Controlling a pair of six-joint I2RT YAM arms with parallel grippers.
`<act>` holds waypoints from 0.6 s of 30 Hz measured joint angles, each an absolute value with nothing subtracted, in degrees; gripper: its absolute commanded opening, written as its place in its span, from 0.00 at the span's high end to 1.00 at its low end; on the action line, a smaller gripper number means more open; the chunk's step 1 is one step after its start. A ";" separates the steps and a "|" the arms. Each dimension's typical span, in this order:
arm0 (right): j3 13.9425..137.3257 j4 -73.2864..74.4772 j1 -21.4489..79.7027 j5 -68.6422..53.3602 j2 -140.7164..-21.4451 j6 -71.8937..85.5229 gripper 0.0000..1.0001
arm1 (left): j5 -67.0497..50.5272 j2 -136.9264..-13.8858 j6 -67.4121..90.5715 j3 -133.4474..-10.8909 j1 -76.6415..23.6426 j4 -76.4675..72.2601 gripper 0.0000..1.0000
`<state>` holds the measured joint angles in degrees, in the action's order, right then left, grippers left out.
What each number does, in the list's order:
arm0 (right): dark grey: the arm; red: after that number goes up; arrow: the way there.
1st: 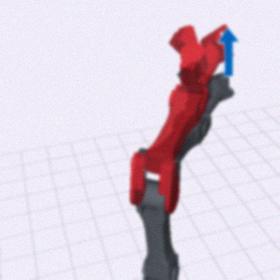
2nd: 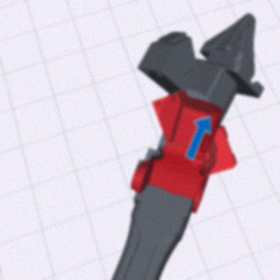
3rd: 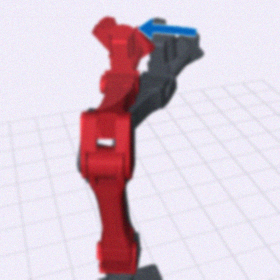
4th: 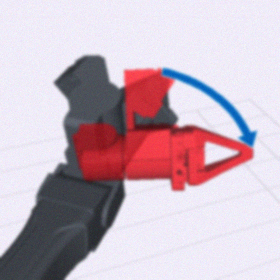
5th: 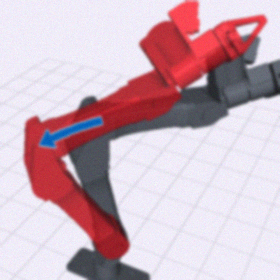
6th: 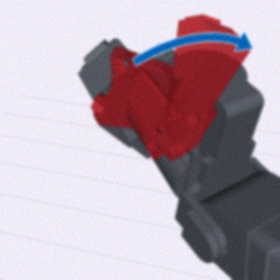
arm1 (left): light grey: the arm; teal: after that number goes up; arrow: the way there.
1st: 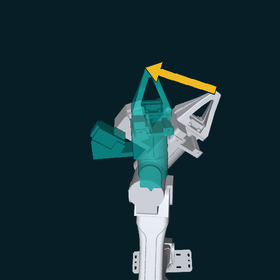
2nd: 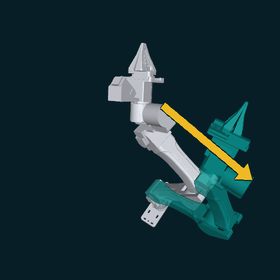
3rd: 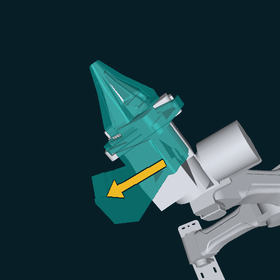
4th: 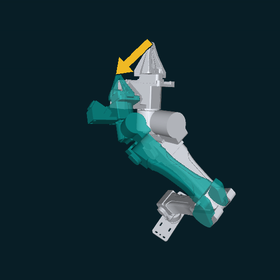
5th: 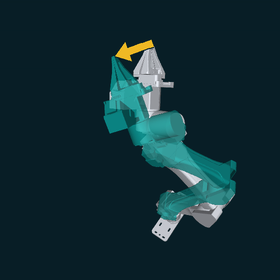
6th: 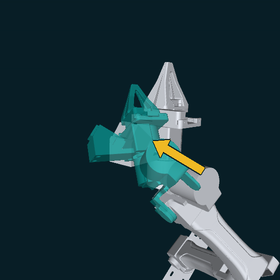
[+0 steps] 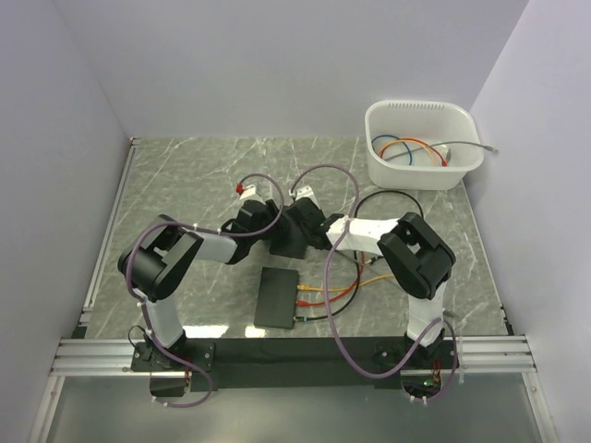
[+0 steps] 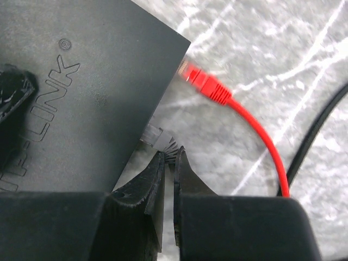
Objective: Insert the plug into the switch port
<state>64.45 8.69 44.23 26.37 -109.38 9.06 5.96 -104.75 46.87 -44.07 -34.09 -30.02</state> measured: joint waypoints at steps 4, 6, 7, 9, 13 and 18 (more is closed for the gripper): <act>62.81 9.61 44.27 27.40 -108.09 9.08 1.00 | 6.72 -104.18 47.90 -43.44 -36.05 -29.91 0.44; 62.24 10.20 44.42 28.08 -107.63 9.06 1.00 | 7.11 -103.68 48.42 -42.89 -37.10 -29.80 0.44; 62.04 10.66 44.64 28.45 -107.44 9.04 1.00 | 7.35 -103.35 48.86 -42.50 -37.54 -29.78 0.45; 61.43 10.81 45.28 29.39 -107.11 8.88 1.00 | 7.44 -102.72 49.36 -41.69 -38.04 -29.76 0.44; 61.10 11.99 47.16 31.40 -106.96 8.84 1.00 | 7.53 -101.23 50.28 -40.42 -38.52 -28.82 0.44; 61.10 13.78 49.52 33.80 -107.15 9.02 1.00 | 8.21 -100.55 50.57 -40.21 -38.87 -27.44 0.44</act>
<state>61.10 13.78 49.52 33.80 -107.15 9.02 8.21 -100.55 50.57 -40.21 -38.87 -27.44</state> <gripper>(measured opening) 0.089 0.558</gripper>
